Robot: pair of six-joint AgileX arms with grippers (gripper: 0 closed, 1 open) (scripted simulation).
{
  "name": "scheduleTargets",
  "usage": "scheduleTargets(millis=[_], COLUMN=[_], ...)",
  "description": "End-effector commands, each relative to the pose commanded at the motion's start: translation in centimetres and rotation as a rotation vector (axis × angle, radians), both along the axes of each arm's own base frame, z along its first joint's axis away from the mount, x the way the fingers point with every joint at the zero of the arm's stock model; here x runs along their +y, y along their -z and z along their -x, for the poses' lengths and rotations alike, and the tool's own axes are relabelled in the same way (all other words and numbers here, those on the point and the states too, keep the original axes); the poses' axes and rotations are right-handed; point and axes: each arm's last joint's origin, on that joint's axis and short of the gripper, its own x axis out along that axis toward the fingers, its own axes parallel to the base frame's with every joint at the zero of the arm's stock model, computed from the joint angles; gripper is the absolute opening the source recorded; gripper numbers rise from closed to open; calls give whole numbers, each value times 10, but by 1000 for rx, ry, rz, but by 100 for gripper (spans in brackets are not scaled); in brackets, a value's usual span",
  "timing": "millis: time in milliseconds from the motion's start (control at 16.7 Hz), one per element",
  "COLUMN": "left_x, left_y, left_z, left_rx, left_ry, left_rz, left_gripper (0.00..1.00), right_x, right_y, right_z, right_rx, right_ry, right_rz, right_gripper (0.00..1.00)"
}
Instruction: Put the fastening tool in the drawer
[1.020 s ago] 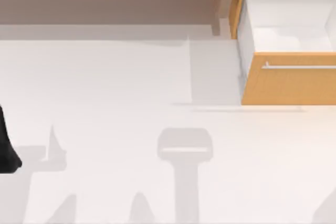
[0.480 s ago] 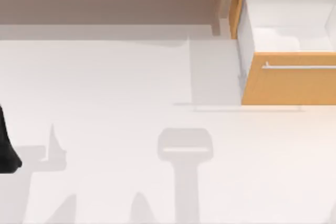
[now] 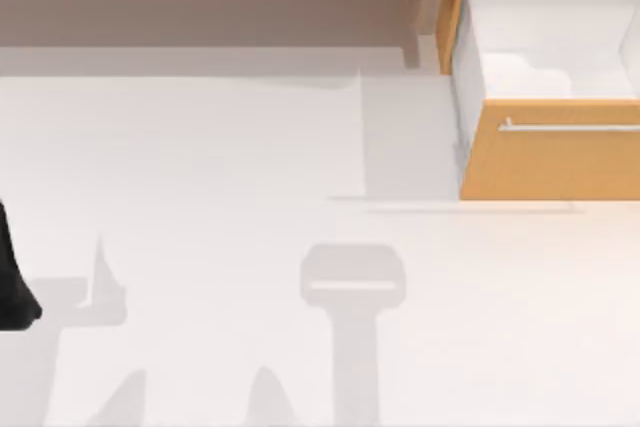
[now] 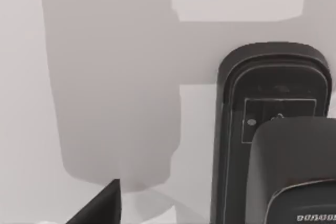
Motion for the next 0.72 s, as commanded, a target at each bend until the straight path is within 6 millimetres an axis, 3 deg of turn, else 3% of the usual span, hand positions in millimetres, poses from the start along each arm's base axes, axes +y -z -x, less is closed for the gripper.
scheduleTargets(millis=[60, 720], left_x=[0, 0], left_y=[0, 0], left_z=[0, 0], left_rx=[0, 0], left_ry=[0, 0], left_rz=[0, 0], left_gripper=[100, 100], right_x=[0, 0], right_y=[0, 0], right_z=[0, 0], right_rx=[0, 0], right_ry=[0, 0], right_rz=[0, 0], right_gripper=[100, 17])
